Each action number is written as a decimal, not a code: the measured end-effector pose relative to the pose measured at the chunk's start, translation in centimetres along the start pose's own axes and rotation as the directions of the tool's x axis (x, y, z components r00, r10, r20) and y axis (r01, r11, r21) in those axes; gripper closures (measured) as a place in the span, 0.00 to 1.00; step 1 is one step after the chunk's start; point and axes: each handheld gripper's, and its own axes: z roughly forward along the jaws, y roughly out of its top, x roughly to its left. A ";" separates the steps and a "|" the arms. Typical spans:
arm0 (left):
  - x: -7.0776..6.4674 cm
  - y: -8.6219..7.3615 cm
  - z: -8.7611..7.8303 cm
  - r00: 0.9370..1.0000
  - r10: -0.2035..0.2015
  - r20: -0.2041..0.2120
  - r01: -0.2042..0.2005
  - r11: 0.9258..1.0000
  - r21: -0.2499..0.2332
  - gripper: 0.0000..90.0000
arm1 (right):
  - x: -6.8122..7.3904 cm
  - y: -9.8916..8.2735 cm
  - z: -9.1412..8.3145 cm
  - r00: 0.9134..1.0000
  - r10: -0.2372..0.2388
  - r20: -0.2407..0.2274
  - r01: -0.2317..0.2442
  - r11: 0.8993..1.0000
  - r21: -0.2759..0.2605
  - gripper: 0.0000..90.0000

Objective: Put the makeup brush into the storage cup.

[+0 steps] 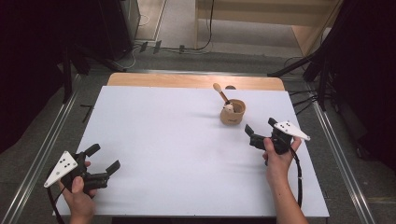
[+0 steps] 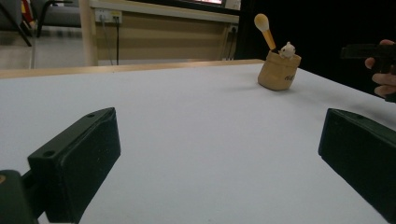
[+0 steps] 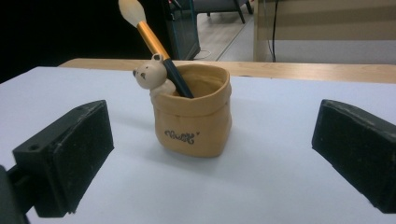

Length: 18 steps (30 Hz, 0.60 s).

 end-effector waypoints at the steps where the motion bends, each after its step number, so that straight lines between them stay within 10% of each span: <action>1: 0.0 0.0 0.0 1.000 -0.002 0.000 0.002 1.000 0.001 0.00 | 0.0 -0.1 -0.3 1.000 0.000 -0.003 0.000 1.000 -0.002 0.00; 18: -0.1 0.0 0.0 1.000 0.001 -0.003 -0.001 1.000 0.003 0.00 | 0.2 -2.1 -3.8 1.000 -0.030 -0.007 0.030 1.000 0.001 0.00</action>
